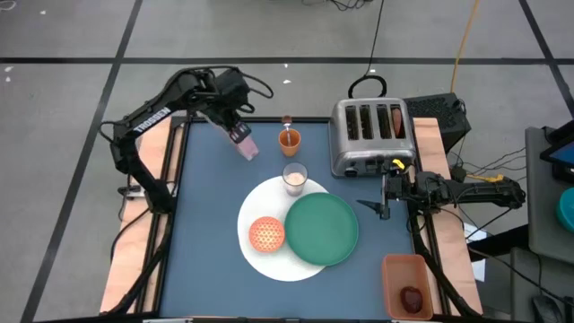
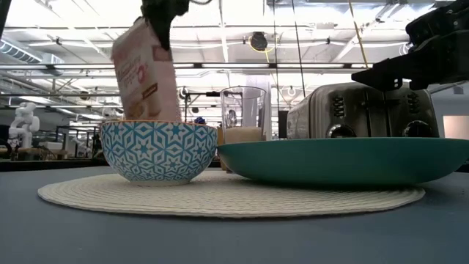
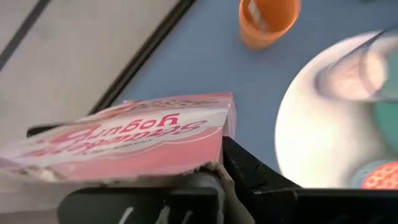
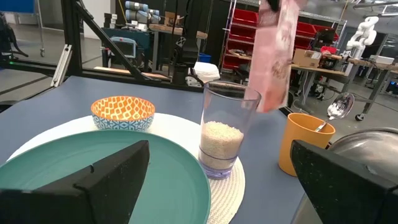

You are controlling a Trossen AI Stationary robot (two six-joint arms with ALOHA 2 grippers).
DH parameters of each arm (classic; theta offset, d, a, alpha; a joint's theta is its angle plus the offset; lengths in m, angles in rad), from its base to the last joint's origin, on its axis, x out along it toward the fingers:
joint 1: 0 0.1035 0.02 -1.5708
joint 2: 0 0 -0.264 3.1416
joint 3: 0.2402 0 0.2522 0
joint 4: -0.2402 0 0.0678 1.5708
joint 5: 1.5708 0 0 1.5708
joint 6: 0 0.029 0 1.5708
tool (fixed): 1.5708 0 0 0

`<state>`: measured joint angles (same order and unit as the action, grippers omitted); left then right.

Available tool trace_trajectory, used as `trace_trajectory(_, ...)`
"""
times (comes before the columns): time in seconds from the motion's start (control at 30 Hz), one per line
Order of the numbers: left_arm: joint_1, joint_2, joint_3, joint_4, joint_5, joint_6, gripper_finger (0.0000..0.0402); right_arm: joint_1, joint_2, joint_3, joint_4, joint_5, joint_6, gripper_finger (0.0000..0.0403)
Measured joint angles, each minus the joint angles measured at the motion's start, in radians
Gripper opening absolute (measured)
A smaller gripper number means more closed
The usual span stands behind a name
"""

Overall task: Arrange a breakfast setting
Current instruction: Pour the cereal into the orange bowl

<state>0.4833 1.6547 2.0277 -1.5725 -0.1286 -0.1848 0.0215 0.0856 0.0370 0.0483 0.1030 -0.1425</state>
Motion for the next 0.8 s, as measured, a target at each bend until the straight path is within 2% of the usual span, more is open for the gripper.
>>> trace_trajectory(0.23, -0.035, 0.0, 0.174, 0.001, 0.049, 0.007, 0.0001, 0.0, 0.0, 0.0, 0.0, 0.0, 0.0, 0.0384)
trace_trajectory(0.53, -0.096, 0.0, 0.278, -0.001, 0.061, 0.023, 0.0001, 0.0, 0.0, 0.0, 0.005, 0.0, 0.012, 0.0384)
trace_trajectory(0.8, -0.127, 0.0, 0.288, 0.0, 0.076, 0.023, 0.0001, 0.0, 0.0, 0.0, 0.083, 0.001, 0.254, 0.0384)
